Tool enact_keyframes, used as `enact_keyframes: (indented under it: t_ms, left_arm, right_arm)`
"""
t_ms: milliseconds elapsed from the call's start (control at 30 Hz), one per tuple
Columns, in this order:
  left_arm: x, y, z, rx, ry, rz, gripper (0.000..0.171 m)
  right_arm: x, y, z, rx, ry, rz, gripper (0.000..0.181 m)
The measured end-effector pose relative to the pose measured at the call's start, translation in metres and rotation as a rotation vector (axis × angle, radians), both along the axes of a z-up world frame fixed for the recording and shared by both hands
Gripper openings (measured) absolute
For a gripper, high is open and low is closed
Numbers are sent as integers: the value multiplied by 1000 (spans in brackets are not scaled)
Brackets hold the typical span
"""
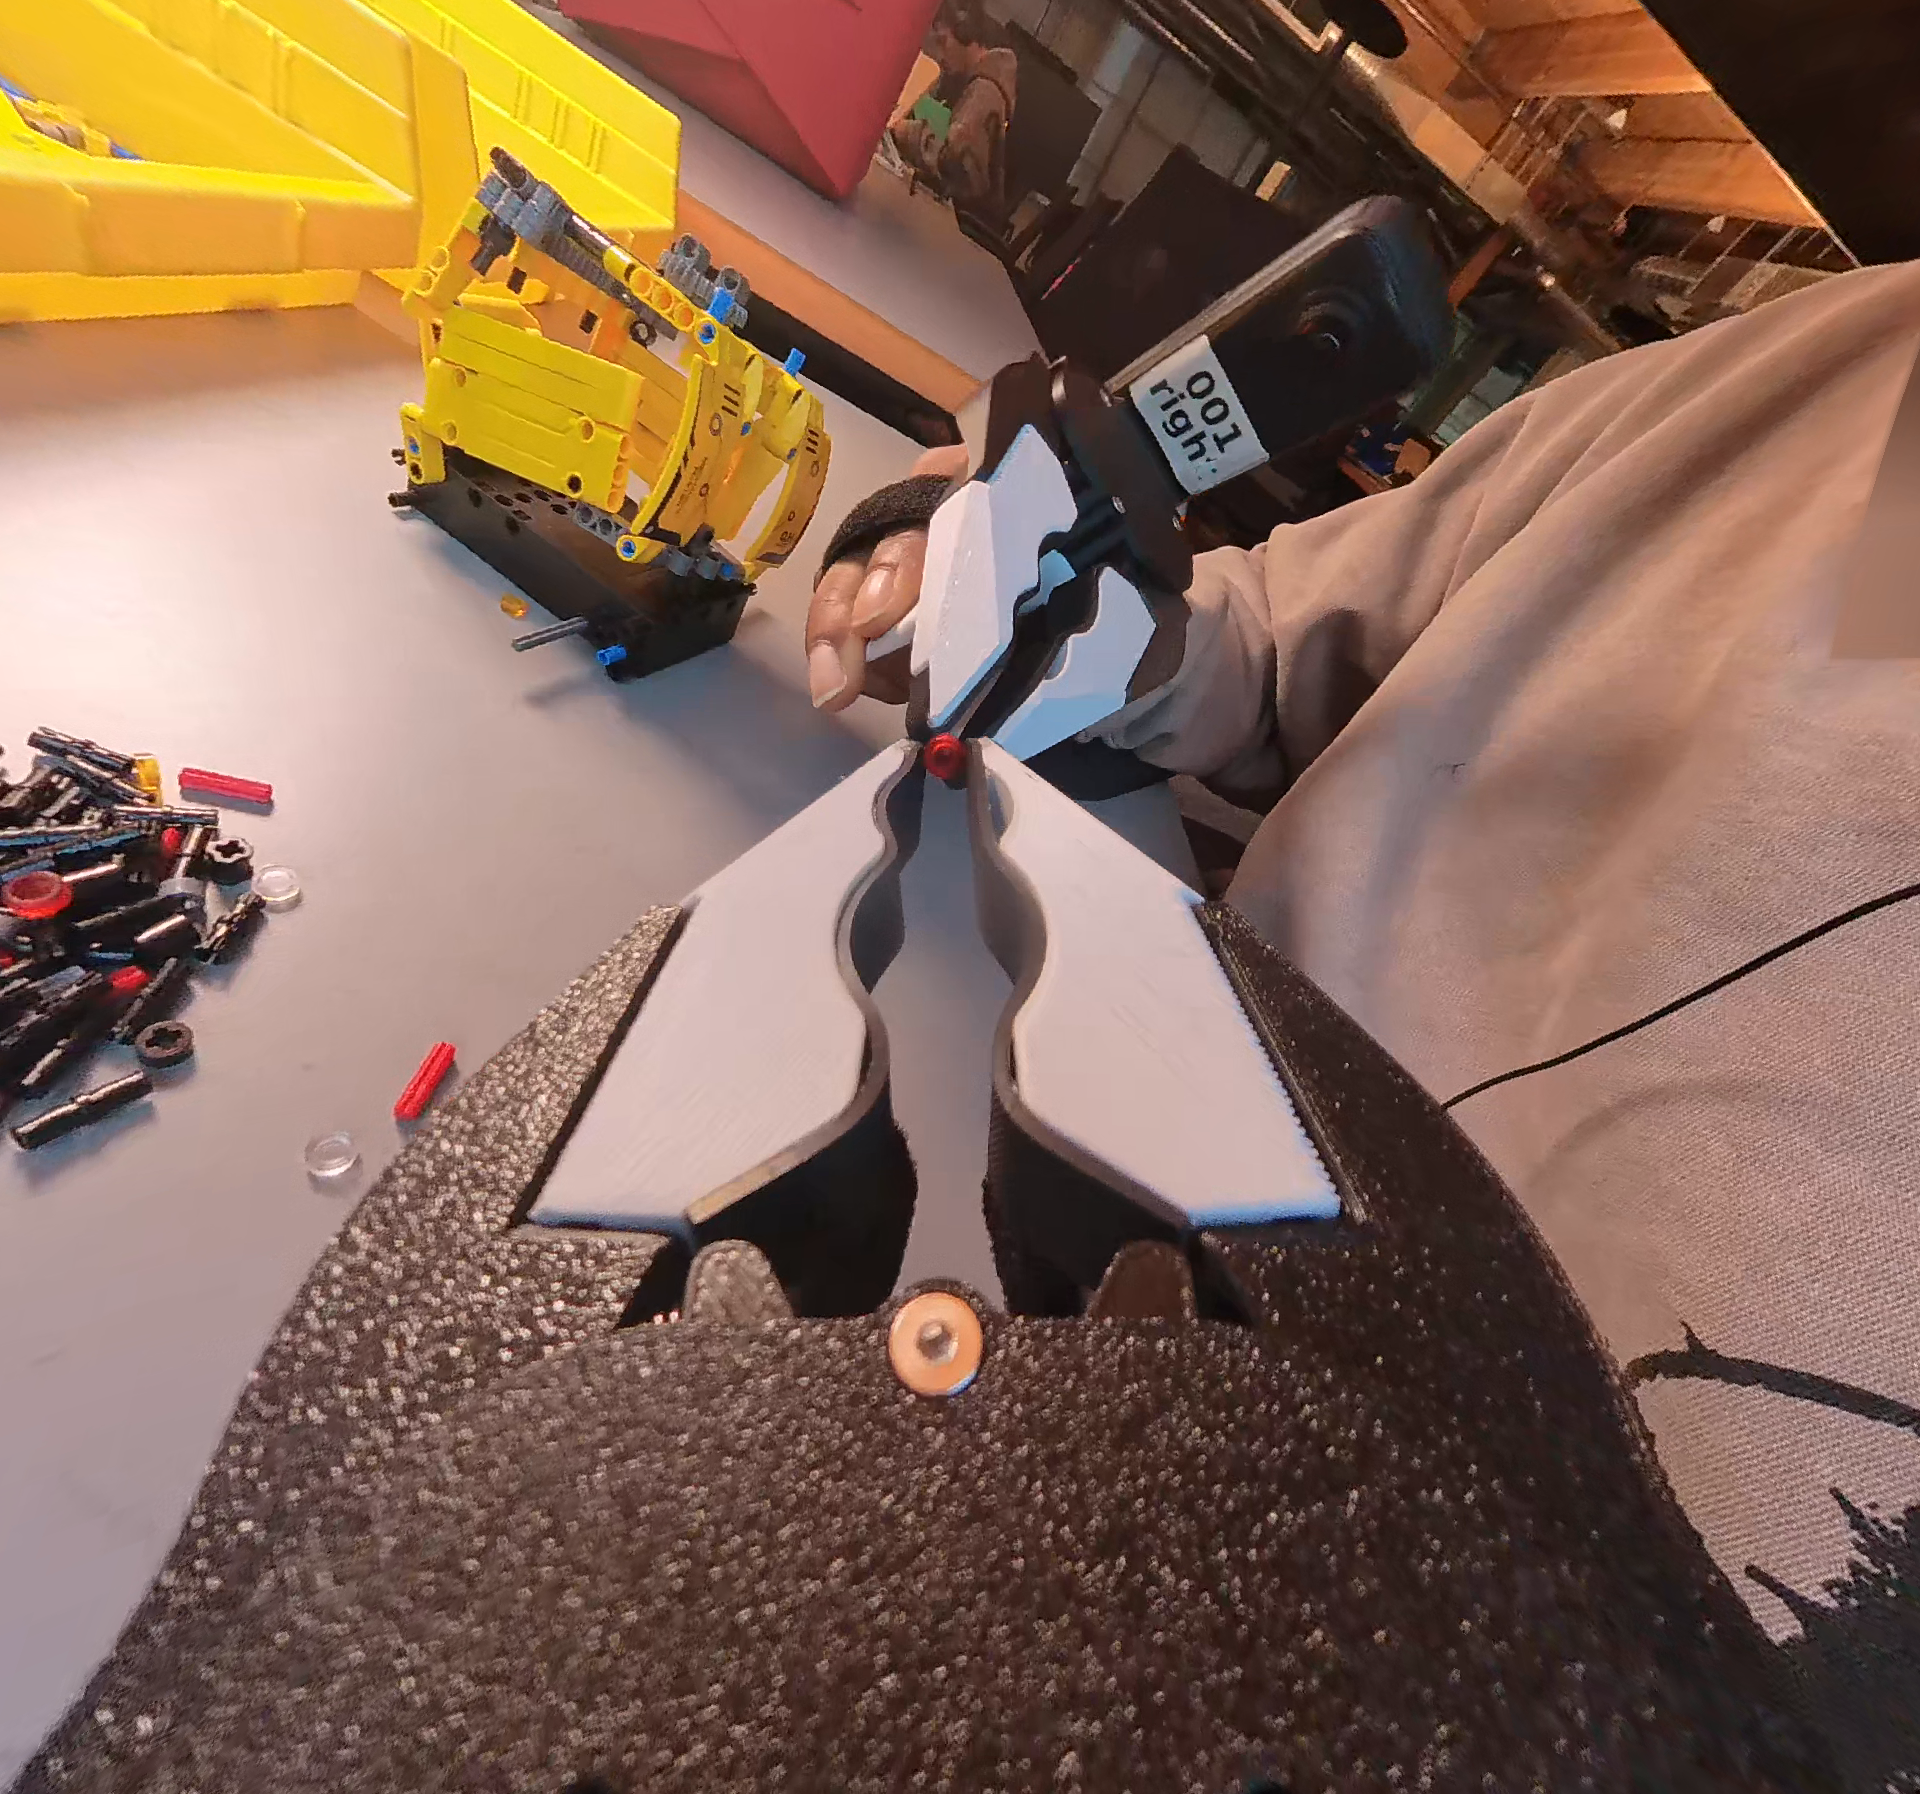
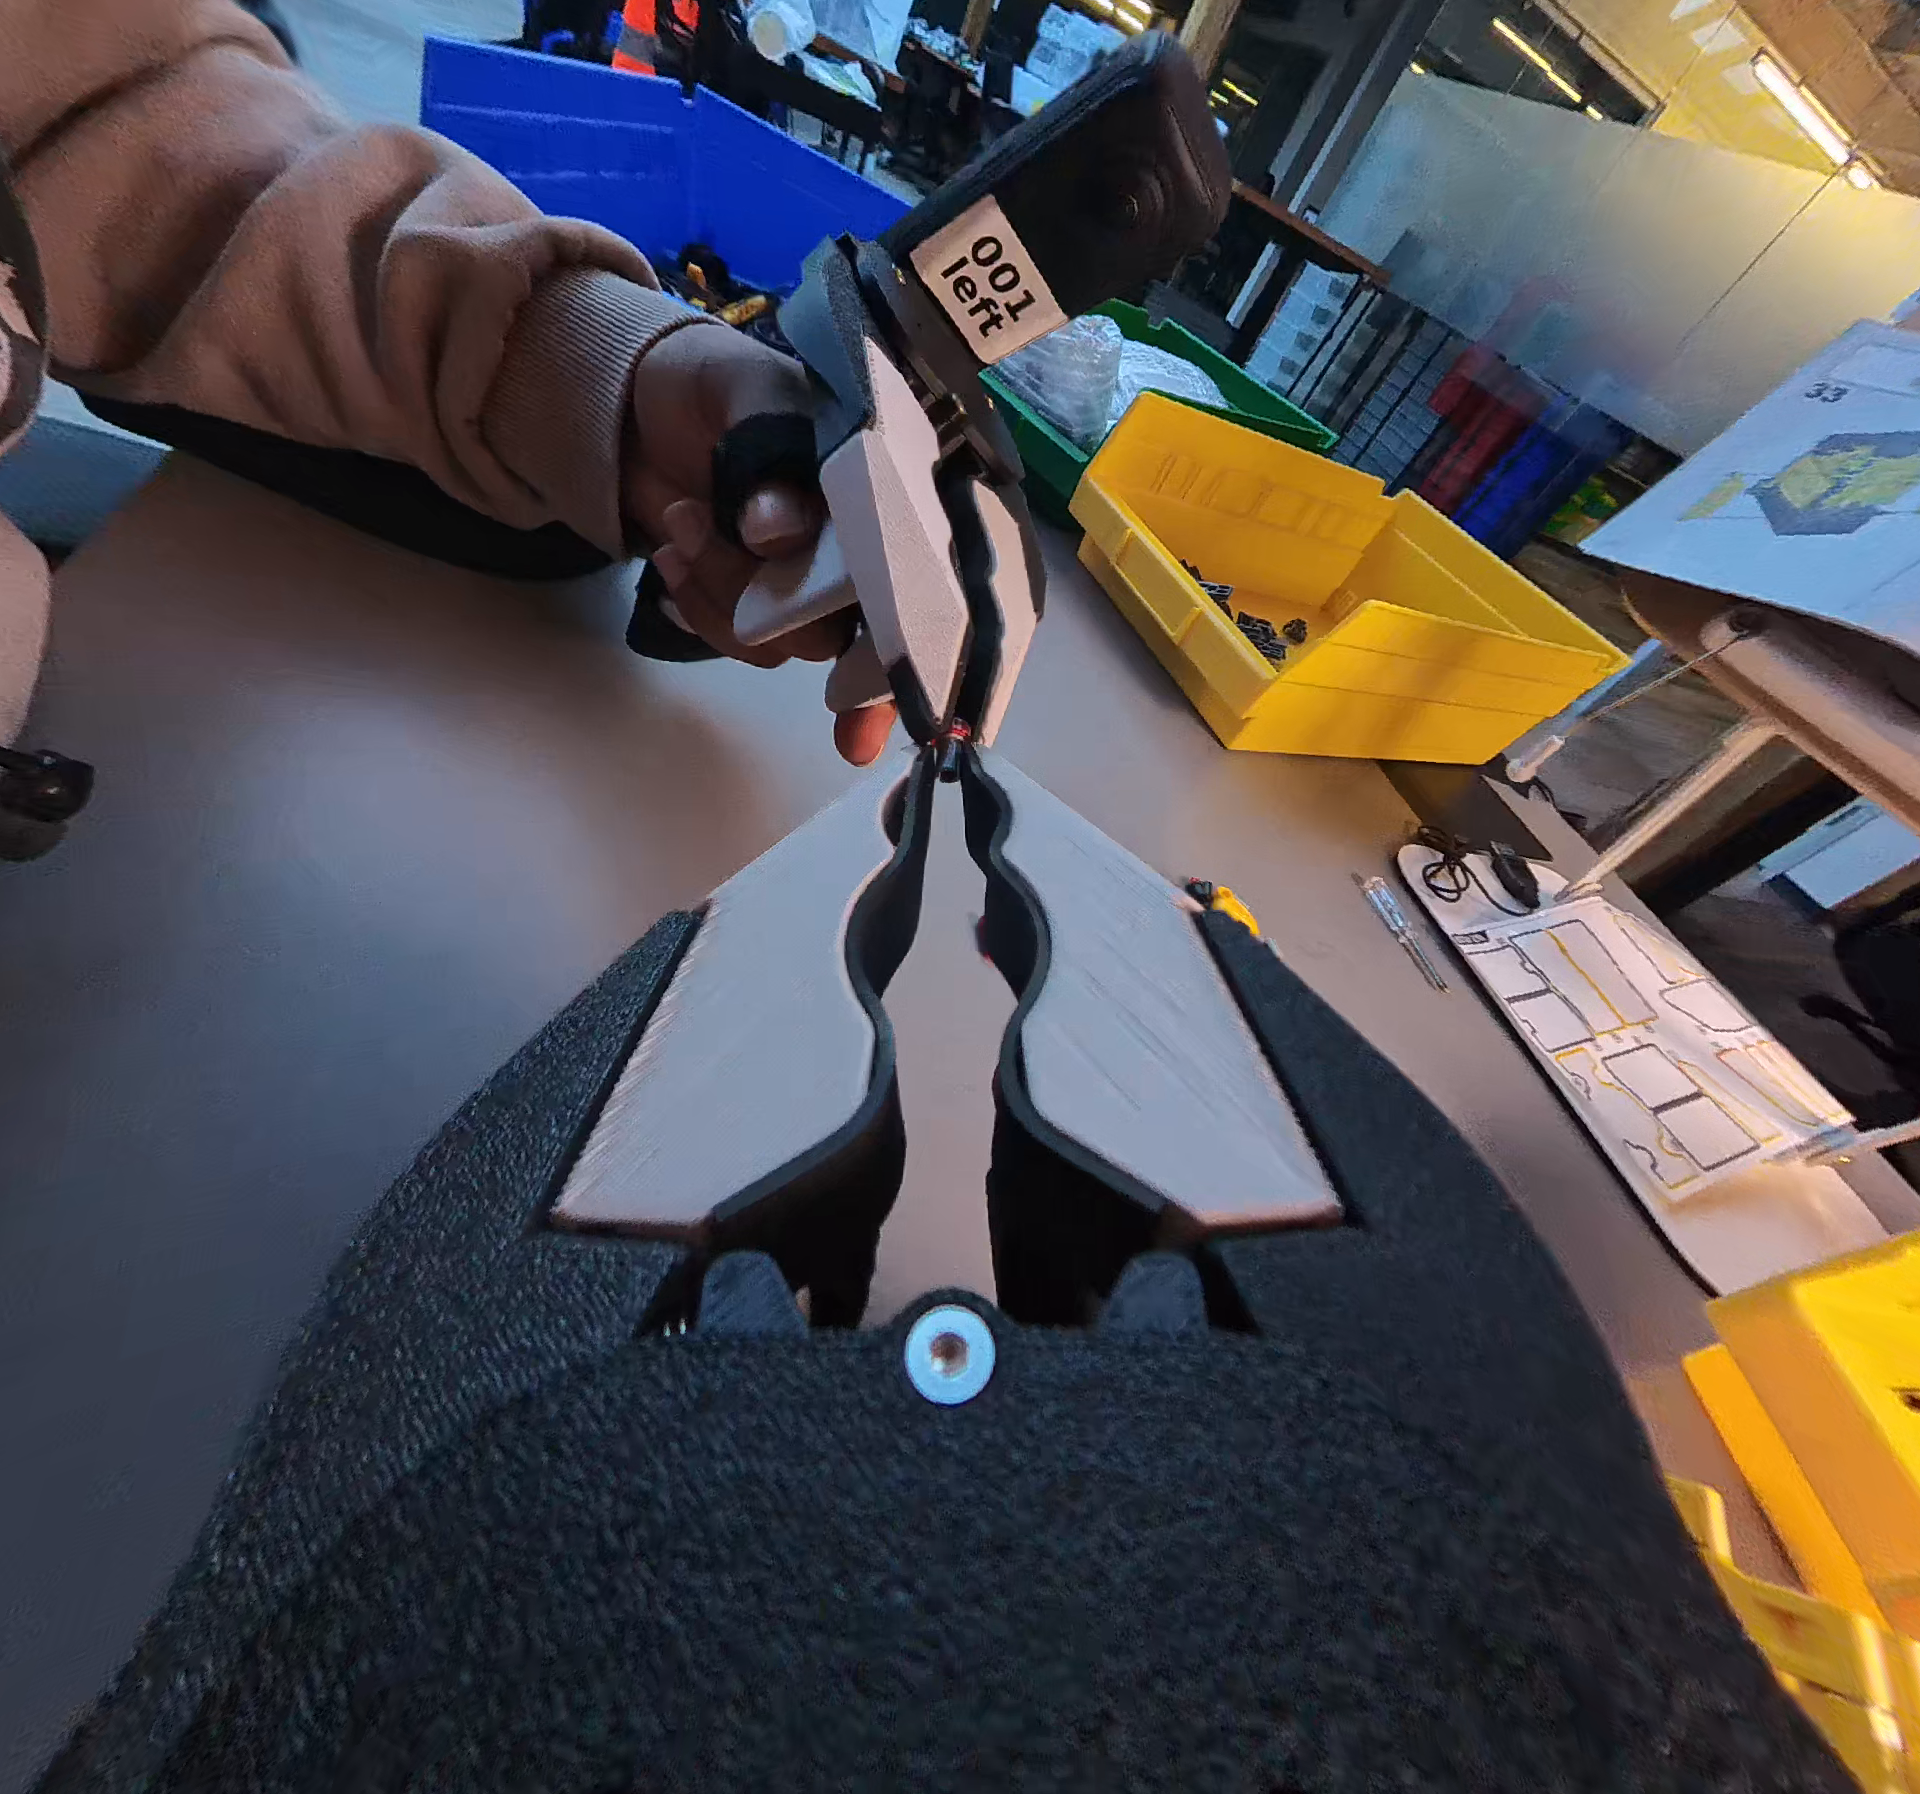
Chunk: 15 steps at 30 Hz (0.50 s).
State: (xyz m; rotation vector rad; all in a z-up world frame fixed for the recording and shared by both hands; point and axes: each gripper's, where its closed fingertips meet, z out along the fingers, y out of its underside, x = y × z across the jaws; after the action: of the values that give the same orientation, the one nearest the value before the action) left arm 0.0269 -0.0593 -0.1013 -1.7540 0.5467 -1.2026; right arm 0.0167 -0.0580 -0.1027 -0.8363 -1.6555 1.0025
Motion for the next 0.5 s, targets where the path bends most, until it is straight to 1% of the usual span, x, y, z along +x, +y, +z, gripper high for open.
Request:
enact_keyframes:
  t_ms: [133, 267, 433, 467, 500]
  left_arm:
    - [1, 0, 1, -26, -21, -1, 6]
    - [0, -2, 14, -33, -107, -25, 5]
    - [2, -7, 18, -5, -81, -52, 5]
    - [1, -7, 19, 2, -83, -48, 5]
    - [-6, -6, 26, 14, -119, -34, 5]
  right_arm:
    - [1, 1, 0, 54, -2, -13, 3]
    - [1, -2, 13, 64, 34, -5, 2]
    - [5, -7, 17, 51, 24, 37, 1]
    - [6, -6, 18, 51, 23, 37, 1]
    - [9, -6, 18, 58, 17, 45, 0]
